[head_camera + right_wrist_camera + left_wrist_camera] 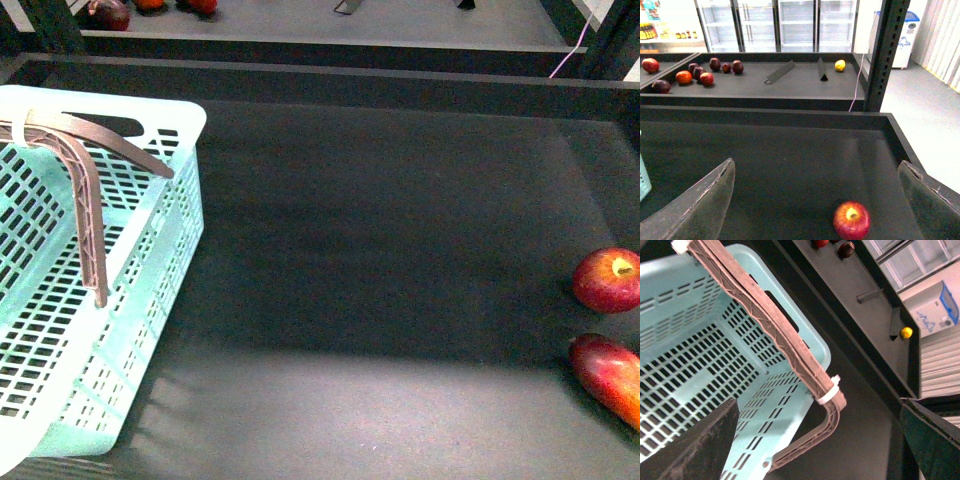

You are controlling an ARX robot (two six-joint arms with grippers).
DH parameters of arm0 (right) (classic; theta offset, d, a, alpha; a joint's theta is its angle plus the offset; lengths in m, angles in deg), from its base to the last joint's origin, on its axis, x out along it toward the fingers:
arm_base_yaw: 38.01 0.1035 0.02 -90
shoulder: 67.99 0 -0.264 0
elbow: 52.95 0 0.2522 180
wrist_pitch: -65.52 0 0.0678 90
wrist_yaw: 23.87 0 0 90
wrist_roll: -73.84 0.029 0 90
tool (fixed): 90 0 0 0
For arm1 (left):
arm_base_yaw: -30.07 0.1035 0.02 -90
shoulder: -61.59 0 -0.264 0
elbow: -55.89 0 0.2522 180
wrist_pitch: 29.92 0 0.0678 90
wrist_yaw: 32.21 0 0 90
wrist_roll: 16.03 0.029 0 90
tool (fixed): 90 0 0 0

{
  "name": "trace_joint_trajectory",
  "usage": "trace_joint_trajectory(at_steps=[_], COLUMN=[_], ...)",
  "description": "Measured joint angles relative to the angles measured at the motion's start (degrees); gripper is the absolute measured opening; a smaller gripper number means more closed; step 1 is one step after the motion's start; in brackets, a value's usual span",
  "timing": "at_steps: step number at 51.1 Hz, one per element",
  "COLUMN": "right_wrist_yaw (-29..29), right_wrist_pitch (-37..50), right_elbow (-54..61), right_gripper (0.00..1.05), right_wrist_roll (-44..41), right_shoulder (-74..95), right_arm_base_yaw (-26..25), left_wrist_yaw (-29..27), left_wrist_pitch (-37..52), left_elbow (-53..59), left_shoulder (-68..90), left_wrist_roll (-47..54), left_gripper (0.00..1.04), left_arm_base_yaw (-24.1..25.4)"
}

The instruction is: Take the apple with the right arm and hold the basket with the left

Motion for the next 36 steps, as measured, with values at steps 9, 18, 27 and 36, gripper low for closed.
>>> trace_joint_trajectory(at_steps=[9,18,27,36], right_wrist_yaw=[0.0,0.0,0.0,0.0], right_wrist_pitch=[0.0,0.0,0.0,0.0], right_elbow=[0.0,0.0,0.0,0.0], right_gripper=[0.96,0.96,0.96,0.96], right_wrist_roll=[0.0,0.0,0.0,0.0], right_shoulder=[0.0,0.0,0.0,0.0], right_arm_base_yaw=[0.0,0.0,0.0,0.0], left_wrist_yaw=[1.6,1.4,1.0,0.2], left_wrist_pitch=[8.3,10.7,11.4,10.5], left_elbow=[-8.6,-15.6,-21.5,-25.4], left_shoulder=[22.0,34.4,42.2,46.4], left_wrist_roll=[-12.1,-17.9,-20.4,-21.4], left_gripper=[0.98,0.98,0.98,0.98], left_arm_base_yaw=[1.7,1.9,1.8,1.7])
